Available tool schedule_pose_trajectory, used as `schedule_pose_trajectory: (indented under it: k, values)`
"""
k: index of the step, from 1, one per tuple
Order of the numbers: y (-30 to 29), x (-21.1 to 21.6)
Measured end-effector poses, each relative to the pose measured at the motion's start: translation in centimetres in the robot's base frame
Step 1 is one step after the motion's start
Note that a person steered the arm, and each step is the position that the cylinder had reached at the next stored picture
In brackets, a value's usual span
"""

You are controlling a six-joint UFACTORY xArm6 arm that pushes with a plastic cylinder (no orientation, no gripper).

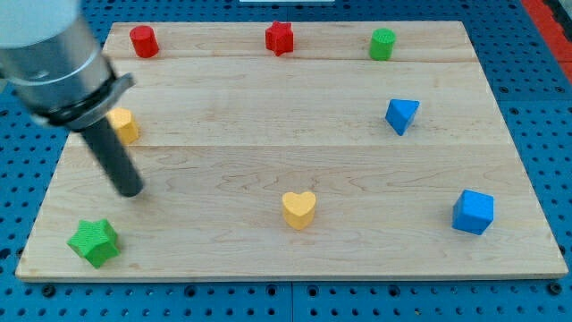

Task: Touch the bottom of green star

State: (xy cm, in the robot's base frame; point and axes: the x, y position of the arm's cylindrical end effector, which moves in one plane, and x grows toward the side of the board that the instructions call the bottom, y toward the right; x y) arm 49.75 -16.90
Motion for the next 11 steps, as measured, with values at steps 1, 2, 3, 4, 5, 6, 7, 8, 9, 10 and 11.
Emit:
schedule_pose_trajectory:
  k: [1, 2, 3, 4, 5, 6, 7, 8, 9, 10, 11]
  values:
    - [7.3, -0.7]
    - [12.1, 2.2]
    - [14.9, 5.2]
    - [14.9, 10.0]
    - [11.5, 12.1]
    - [8.0, 12.1]
    - [3.3, 12.1]
    - [1.8, 12.1]
    - [0.2, 12.1]
    - [-1.1, 12.1]
    - [-4.1, 11.8]
